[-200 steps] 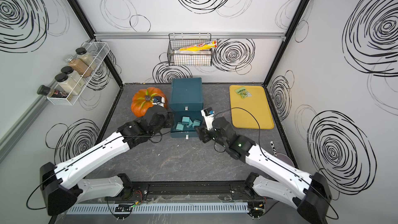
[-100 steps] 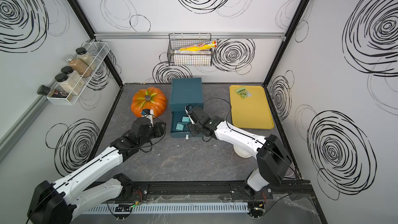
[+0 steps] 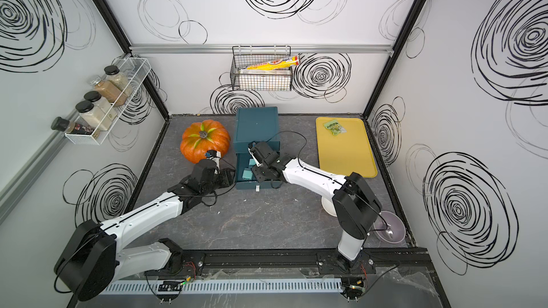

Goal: Place the plugs into the drawer by color
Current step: Adjust the plug in the drawer.

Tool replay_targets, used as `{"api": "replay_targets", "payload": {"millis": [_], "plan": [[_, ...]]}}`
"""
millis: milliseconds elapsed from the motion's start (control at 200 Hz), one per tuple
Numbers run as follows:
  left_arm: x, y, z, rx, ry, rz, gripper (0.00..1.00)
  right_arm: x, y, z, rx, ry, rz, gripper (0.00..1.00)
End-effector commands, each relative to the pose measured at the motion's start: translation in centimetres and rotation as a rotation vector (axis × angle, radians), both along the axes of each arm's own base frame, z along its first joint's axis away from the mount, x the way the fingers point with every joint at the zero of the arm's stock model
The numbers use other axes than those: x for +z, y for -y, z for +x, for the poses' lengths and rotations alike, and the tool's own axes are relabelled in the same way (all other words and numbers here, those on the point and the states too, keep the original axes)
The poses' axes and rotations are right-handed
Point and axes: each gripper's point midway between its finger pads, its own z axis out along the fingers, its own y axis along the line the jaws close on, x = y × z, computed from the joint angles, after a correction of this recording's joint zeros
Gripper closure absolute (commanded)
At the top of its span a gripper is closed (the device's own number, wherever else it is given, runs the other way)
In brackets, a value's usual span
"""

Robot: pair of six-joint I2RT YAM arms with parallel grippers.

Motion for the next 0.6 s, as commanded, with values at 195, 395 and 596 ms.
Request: {"api": "replay_targets", "payload": {"millis": [195,395,596], "plan": [[1.9,1.0,1.2,-0.036,0.075,-0.039,0.53,0.3,-3.3,-0.2,0.054,0.013,-0.015,0.68],[1.7,1.4,1.4,-0.051,0.068,-0.043,0.53,-0.1,-3.8,-0.3,0.075,0.0,-0.015,0.67],[2.9,1.0,1.4,-0.034,0.089,-0.049,0.53,3.7,-1.8,-0.4,0.023,0.095,0.03,0.67]]}}
